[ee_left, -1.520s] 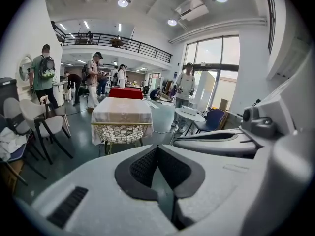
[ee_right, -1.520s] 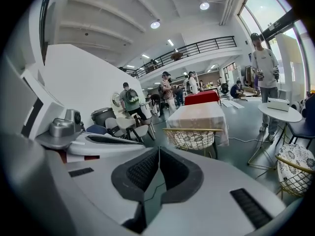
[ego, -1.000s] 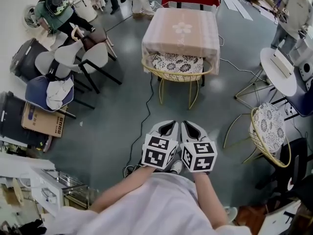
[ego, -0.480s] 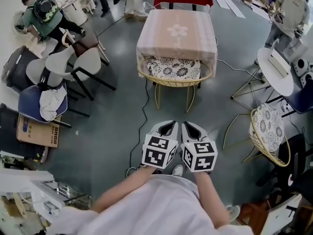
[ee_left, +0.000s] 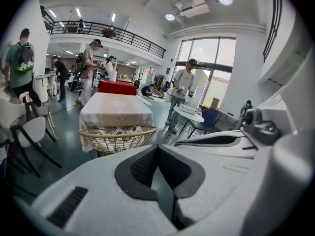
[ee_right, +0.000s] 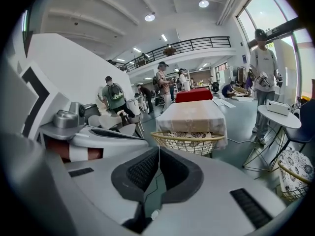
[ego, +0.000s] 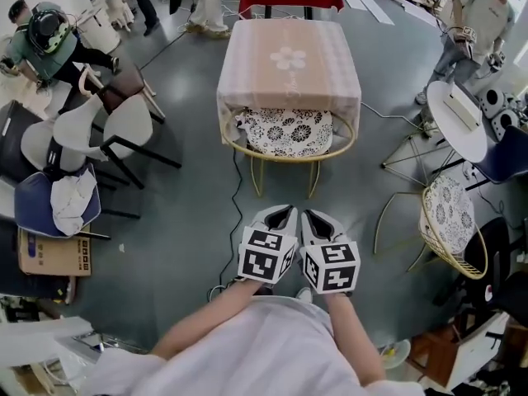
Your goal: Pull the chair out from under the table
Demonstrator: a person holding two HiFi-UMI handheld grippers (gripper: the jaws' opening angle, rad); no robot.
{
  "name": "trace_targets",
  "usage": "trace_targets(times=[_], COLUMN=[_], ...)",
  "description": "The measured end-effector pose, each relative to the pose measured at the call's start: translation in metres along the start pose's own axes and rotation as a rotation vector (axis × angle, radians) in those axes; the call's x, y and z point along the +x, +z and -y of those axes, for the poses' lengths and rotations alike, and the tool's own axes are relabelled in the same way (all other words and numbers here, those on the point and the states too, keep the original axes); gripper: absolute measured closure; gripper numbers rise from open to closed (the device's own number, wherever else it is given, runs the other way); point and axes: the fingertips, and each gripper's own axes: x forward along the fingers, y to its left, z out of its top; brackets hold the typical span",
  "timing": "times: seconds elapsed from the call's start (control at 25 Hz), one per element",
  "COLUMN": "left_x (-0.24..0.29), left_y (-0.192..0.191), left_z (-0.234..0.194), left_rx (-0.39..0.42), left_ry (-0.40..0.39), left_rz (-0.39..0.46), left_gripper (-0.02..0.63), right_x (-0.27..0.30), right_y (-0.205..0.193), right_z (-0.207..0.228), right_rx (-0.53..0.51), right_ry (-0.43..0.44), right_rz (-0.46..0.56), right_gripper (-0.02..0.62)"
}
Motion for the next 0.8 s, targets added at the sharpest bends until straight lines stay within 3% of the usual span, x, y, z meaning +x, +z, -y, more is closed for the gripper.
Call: trace_targets(times=[0.44, 0.8], left_x=[0.019, 0.041], left_y=[0.024, 0.021], left_z=[-0.078, -0.105], left_rx=[0.040, 0.116], left_ry=[-0.050, -0.104], left_rz=[-0.020, -0.075], left_gripper=[0.601, 0.601], right_x=[0.076, 0.106], right_y=[0.028, 0.034], right_z=[-0.026, -0.015], right_rx=[-0.099, -0.198], right_ry=[-0.018, -0.041], right_rz=[-0.030, -0.076], right_gripper=[0.592, 0.592])
